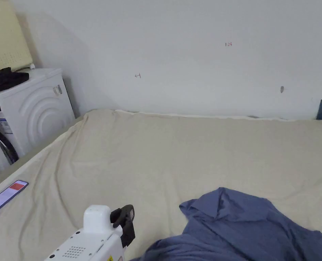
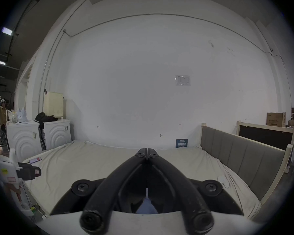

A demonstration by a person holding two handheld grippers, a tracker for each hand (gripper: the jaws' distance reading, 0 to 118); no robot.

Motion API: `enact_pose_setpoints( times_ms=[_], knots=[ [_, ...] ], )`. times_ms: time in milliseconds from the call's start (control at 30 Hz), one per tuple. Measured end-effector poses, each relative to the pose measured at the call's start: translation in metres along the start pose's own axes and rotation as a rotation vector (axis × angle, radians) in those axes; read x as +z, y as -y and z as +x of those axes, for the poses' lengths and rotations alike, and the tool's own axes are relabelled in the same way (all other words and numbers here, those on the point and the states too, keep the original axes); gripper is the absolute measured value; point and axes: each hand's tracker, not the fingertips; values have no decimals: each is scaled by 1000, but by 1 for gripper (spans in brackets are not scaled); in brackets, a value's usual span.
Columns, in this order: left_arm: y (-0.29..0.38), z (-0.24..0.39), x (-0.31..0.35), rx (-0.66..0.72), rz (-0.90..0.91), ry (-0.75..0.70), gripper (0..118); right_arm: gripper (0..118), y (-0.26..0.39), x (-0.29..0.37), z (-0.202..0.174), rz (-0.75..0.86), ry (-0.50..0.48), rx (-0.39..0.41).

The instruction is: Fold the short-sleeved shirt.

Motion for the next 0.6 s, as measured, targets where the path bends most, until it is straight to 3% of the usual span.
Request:
enact_pose_setpoints(
  times_ms=[133,167,200,233,267,333,400,600],
  knots=[
    [42,-53,-49,6,-206,-40,2,0,8,-6,8,-31,8,-10],
    [52,-61,-57,-15,-265,-82,15,0,9,-7,9,-39,10,-18],
    [62,-70,-66,-31,-307,-70,44,0,11,-8,11,-44,13,-20],
    [74,-77,-75,-42,-370,-29,97,0,13,-9,12,-50,17,-19],
    [83,-81,-82,-66,-419,-29,118,0,14,-11,13,-55,24,-16],
    [105,-72,-90,-189,-357,-65,116,0,16,-15,17,-67,31,-14],
    [124,-58,-105,-347,-451,-142,116,0,18,-17,19,-80,28,-26],
    [140,-49,-117,-366,-463,-85,116,0,22,-23,17,-99,32,-21]
  ],
)
